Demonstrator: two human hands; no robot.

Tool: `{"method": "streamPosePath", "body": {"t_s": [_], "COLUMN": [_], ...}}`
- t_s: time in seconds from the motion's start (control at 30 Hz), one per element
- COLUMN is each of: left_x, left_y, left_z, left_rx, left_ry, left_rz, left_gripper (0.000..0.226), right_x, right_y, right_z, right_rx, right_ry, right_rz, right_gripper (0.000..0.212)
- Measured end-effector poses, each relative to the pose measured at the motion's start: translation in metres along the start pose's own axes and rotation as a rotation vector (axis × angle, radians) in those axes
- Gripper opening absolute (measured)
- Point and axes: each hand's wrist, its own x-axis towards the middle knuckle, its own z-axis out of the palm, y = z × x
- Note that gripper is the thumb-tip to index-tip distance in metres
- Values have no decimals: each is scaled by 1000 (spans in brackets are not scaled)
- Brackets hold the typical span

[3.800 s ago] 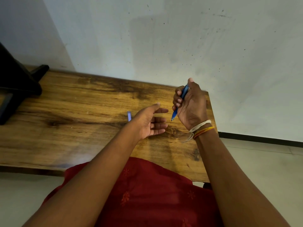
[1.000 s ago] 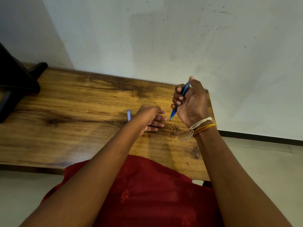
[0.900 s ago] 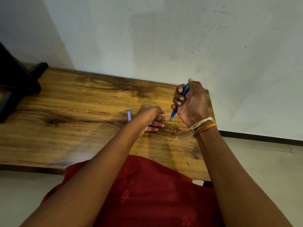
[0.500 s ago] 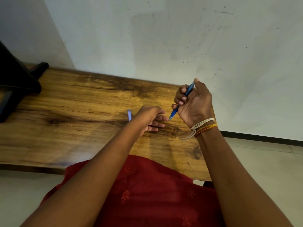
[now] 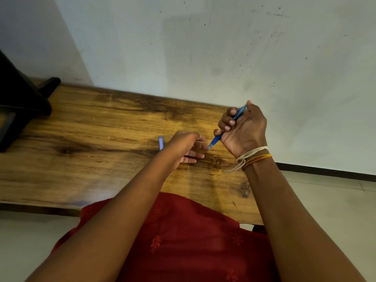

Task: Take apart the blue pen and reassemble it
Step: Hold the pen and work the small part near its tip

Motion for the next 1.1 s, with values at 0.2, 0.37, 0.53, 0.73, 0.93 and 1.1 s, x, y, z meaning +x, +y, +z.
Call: {"method": "streamPosePath", "body": {"t_s": [0.2, 0.37, 0.53, 0.73, 0.93, 1.1], "left_x": [-1, -1, -1, 0, -1, -2], "left_y": [1, 1, 1, -1, -1, -1], "left_z": [4, 5, 4, 3, 2, 3], "left_rx": [5, 8, 5, -36, -66, -59], "left_ry": [-4, -4, -7, -8, 16, 18], "left_rz": [2, 8, 7, 11, 16, 11], "left_gripper": [28, 27, 28, 29, 30, 30], "right_x": [2, 4, 5, 8, 8, 6], "right_y": [-7, -5, -6, -5, -4, -5], "right_z": [-16, -17, -19, -24, -28, -26], "right_rx": [190, 157, 194, 293, 366, 340], "right_ry": [39, 37, 47, 90, 124, 84], "right_rz": [39, 28, 25, 53, 62, 66], "right_gripper": [44, 43, 47, 44, 44, 44]}}
